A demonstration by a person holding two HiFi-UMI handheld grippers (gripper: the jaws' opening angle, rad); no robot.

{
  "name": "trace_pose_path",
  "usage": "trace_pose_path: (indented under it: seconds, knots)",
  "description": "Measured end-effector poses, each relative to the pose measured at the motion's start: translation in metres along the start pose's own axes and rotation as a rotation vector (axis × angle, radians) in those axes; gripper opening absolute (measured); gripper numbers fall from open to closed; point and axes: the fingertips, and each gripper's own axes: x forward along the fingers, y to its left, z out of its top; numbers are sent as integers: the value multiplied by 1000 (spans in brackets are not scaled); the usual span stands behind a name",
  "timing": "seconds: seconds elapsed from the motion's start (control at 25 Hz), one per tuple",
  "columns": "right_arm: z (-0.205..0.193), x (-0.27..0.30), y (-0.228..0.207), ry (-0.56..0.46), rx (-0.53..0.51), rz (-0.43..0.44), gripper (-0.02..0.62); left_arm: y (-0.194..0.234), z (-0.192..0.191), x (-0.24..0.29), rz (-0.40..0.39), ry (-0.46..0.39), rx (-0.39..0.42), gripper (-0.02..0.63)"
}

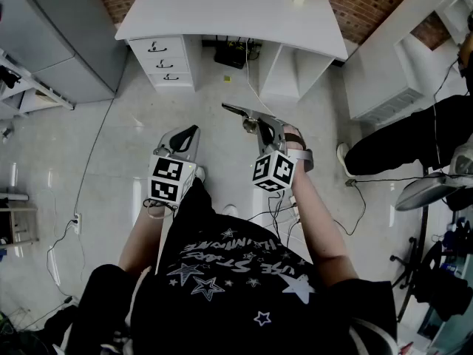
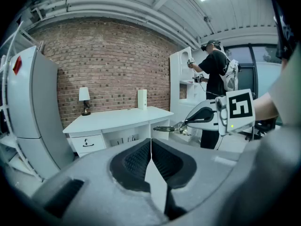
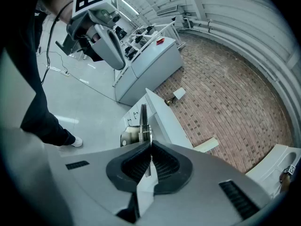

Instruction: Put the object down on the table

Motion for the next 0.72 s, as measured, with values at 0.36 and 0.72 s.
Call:
trace_pose_path:
  seconds: [0.36, 0.72]
  knots:
    - [-8, -19, 6, -2, 19, 1, 11, -22, -5, -11, 2, 4, -10, 21]
    - [-10, -7, 4, 15, 97, 17, 11, -13, -14, -9, -4, 35, -20, 21]
